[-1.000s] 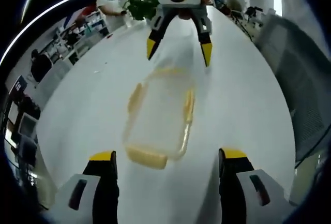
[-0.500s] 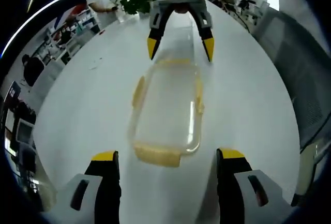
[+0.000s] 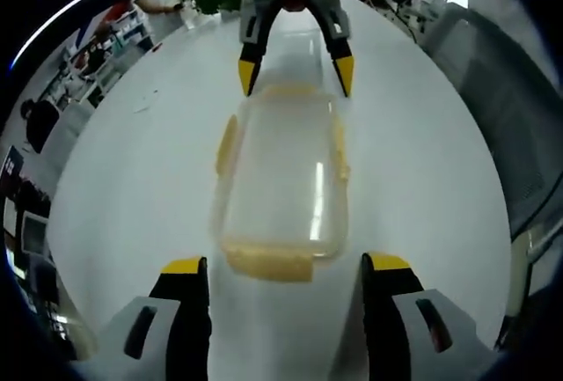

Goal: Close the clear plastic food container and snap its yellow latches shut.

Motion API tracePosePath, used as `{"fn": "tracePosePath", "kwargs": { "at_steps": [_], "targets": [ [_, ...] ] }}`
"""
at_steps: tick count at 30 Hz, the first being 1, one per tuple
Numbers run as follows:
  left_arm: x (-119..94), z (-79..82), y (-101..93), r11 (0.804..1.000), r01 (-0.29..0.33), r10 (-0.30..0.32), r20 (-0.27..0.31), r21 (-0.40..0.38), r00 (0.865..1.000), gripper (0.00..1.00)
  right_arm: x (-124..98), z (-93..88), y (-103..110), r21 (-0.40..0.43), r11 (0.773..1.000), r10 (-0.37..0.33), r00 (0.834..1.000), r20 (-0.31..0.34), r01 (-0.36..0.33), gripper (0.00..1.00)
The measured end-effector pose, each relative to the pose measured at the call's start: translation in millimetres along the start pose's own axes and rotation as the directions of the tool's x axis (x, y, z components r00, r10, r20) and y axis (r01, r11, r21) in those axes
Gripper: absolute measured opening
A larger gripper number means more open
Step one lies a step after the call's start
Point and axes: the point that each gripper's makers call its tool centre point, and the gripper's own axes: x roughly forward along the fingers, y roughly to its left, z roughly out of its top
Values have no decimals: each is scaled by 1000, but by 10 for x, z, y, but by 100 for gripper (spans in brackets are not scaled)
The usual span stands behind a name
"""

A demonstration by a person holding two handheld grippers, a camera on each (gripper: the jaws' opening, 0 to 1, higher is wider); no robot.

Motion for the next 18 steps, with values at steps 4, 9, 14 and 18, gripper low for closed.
{"fn": "tracePosePath", "kwargs": {
  "at_steps": [4,9,14,18],
  "targets": [
    [23,30,-2,1000,22,-22,6,-8,1000,63,9,5,14,12,1000,14,1000,1,-14,69],
    [44,39,-25,998,55,-55,-1,-17,998,53,11,10,13,9,1000,20,1000,6,-20,68],
    [50,39,-11,998,60,-60,2,-12,998,51,4,14,-14,13,1000,17,1000,6,-17,63],
    [44,35,-15,998,68,-68,-4,-1,998,51,-5,14,-40,17,1000,11,1000,4,-11,56]
  ]
}}
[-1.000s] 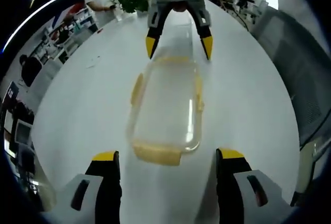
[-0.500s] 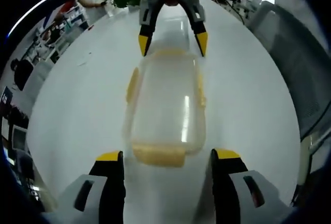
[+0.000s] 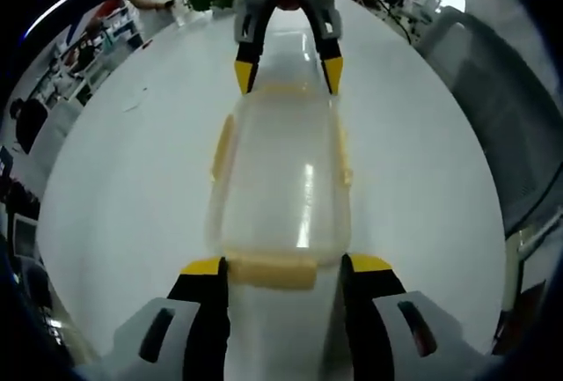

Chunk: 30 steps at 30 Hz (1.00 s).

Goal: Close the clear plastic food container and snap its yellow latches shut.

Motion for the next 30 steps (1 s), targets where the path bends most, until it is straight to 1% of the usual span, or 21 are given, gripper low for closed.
{"fn": "tracePosePath", "kwargs": {
  "at_steps": [2,5,7,8,9,10,13,16,17,22,27,30],
  "targets": [
    [-2,-7,7,1000,3,-3,-7,6,1000,51,-6,0,3,-3,1000,1,1000,-1,-1,55],
    [-13,-3,-7,1000,9,-9,-11,11,1000,50,-16,-5,9,-11,1000,2,1000,-3,-2,50],
    [-28,-13,-23,1000,15,-14,-18,20,1000,47,-34,-24,-11,-14,1000,-4,1000,-9,4,40],
    [-47,-20,-27,1000,19,-18,-18,21,1000,44,-46,-33,-11,-44,999,0,1000,-13,-1,39],
    [-66,-24,-34,999,19,-19,-21,35,1000,40,-37,-21,-1,-35,999,4,1000,-6,-4,39],
    [-69,-24,-21,1000,11,-10,-20,25,1000,38,-34,-19,0,-39,999,4,1000,-9,-5,38],
    [-70,-12,-30,1000,13,-12,-21,9,1000,38,-28,-19,0,-38,999,6,1000,-20,-7,38],
    [-67,0,-43,1000,14,-13,-38,18,999,38,-25,-14,6,-42,999,7,1000,-31,-8,38],
    [-71,-18,-25,1000,15,-14,-43,26,999,38,-22,-12,9,-41,999,8,999,-37,-10,38],
    [-68,-39,-26,999,29,-28,-34,18,999,39,-8,-4,22,-47,999,9,997,-72,-12,38],
    [-59,-46,-31,999,31,-29,-53,21,998,38,-9,-7,29,-41,999,9,997,-79,-12,37],
    [-57,-51,-23,999,34,-34,-51,8,998,38,-11,-7,28,-42,999,10,996,-92,-14,37]
  ]
}}
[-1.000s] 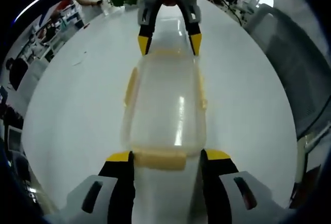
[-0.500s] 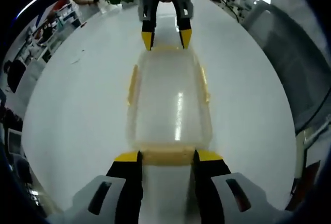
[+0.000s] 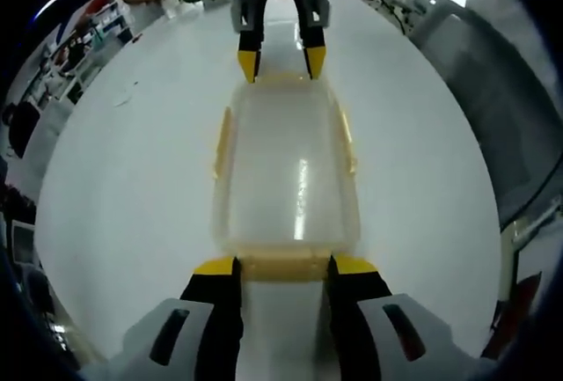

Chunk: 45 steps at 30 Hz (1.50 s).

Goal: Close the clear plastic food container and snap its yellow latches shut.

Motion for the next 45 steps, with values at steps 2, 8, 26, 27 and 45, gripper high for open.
{"fn": "tracePosePath", "kwargs": {
  "at_steps": [2,8,26,27,45],
  "targets": [
    [1,-9,4,1000,1,-1,4,2,1000,37,-5,-4,2,1,1000,1,1000,-3,-1,36],
    [3,-7,1,1000,-7,7,-1,-10,1000,37,-11,-10,5,4,1000,4,1000,-3,-4,36],
    [-9,34,-74,1000,-24,24,-34,-20,999,38,-11,-16,8,12,1000,4,1000,12,-4,36],
    [-14,34,-73,999,-30,30,-25,-19,999,38,-11,-14,9,12,1000,4,1000,12,-4,36],
    [-37,17,-66,999,-43,43,-48,-10,998,37,-15,32,56,22,1000,-4,1000,8,4,36]
  ]
}}
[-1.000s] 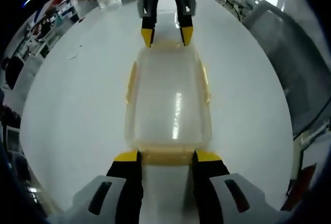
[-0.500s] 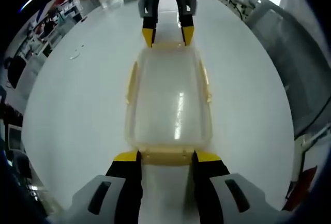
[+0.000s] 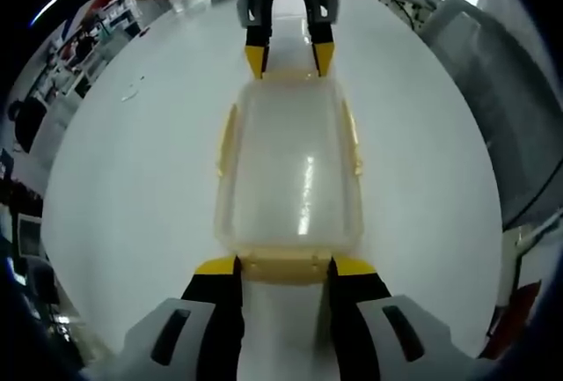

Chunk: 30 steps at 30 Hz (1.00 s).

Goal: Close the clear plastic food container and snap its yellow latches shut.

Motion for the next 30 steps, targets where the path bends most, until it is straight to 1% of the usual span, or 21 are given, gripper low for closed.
{"fn": "tracePosePath", "kwargs": {
  "at_steps": [2,7,13,17,22,30],
  "targets": [
    [-41,3,3,1000,-6,6,-4,-1,1000,37,-24,14,10,6,1000,4,1000,8,-4,36],
    [-154,92,-5,1000,-11,11,6,-6,1000,36,-151,12,18,-5,1000,-1,1000,16,1,36],
    [-282,254,-25,1000,-22,22,21,2,1000,36,-320,-15,53,-6,1000,-4,1000,30,4,36],
    [-353,387,-14,999,-36,36,21,9,999,36,-463,-48,48,-17,1000,-24,999,27,25,36],
    [-420,508,-15,999,-43,42,28,7,999,36,-599,-86,42,-14,999,-33,999,36,34,36],
    [-498,674,-30,999,-46,46,18,-1,999,36,-794,-137,51,-27,999,-42,998,35,43,36]
  ]
}}
